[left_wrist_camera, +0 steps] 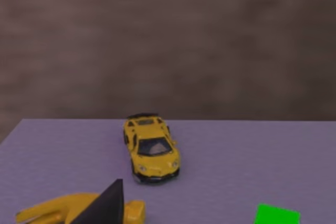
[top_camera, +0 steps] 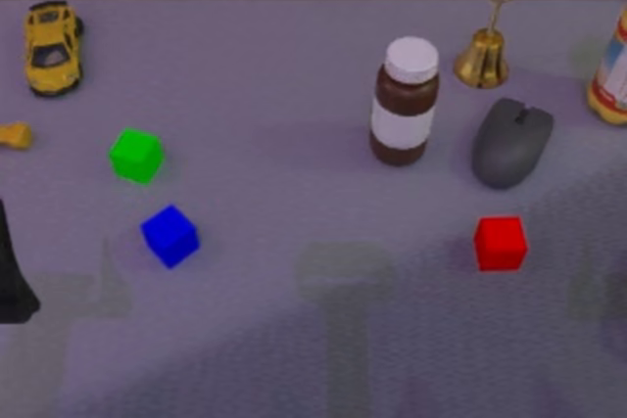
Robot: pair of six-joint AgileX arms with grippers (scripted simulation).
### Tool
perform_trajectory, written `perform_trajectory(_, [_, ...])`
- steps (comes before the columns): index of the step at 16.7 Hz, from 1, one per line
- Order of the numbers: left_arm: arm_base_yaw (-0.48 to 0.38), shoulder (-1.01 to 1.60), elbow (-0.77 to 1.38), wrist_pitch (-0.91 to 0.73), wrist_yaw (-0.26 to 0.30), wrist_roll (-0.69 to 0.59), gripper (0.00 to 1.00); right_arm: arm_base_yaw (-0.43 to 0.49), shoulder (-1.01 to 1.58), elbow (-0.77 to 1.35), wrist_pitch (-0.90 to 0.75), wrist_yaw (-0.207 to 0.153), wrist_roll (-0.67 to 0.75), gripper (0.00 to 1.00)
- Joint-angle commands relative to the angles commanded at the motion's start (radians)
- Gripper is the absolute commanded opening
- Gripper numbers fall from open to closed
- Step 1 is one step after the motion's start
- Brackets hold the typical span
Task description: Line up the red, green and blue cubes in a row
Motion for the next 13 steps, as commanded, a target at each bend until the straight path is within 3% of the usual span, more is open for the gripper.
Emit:
perform_trajectory(6, [0.000, 0.000, 0.000, 0.000, 0.000, 0.000, 1.00, 0.029, 0.104, 0.099, -0.066, -0.004, 0.025, 1.00])
perform_trajectory(13, [0.000, 0.000, 0.000, 0.000, 0.000, 0.000, 1.00, 0.140, 0.681, 0.530, -0.366, -0.001, 0.131, 1.00])
